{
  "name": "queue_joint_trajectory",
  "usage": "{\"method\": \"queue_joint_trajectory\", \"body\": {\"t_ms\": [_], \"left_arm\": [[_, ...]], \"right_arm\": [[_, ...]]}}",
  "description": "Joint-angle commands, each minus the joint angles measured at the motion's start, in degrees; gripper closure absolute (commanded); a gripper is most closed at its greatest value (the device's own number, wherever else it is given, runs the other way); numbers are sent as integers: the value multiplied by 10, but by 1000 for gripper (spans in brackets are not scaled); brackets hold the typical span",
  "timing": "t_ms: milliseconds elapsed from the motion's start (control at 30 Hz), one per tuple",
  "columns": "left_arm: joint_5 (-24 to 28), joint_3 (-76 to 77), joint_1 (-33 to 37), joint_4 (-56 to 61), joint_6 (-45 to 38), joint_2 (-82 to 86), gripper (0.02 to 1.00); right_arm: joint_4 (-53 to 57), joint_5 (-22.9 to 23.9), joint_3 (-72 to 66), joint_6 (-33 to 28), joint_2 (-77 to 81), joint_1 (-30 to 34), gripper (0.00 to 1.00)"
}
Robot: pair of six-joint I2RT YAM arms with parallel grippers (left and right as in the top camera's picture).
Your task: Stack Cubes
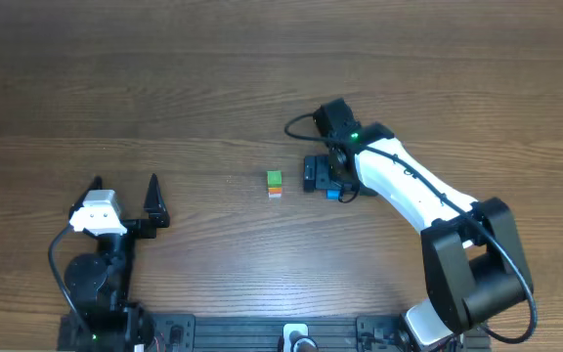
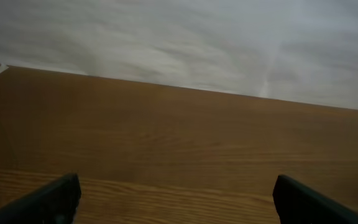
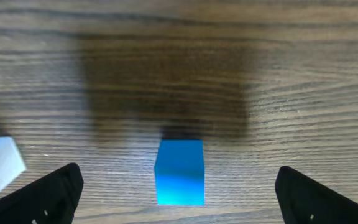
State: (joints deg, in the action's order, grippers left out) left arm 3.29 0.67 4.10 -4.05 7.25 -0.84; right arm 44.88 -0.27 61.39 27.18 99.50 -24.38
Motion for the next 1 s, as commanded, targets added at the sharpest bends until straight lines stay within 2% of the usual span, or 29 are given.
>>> {"method": "queue_joint_trajectory", "body": {"t_ms": [33, 400, 500, 800, 1000], "left_arm": [[8, -3, 3, 0, -4, 5, 18], [8, -3, 3, 0, -4, 5, 20], [8, -3, 3, 0, -4, 5, 18], [8, -3, 3, 0, -4, 5, 20], [8, -3, 3, 0, -4, 5, 18]], "right_arm": [[-8, -1, -17, -17, 0, -5, 36], [-35, 3, -31, -31, 22, -13, 80], [-36, 8, -31, -30, 30, -14, 152], [-38, 8, -31, -30, 32, -16, 478], [-38, 8, -31, -30, 32, -16, 584]]}}
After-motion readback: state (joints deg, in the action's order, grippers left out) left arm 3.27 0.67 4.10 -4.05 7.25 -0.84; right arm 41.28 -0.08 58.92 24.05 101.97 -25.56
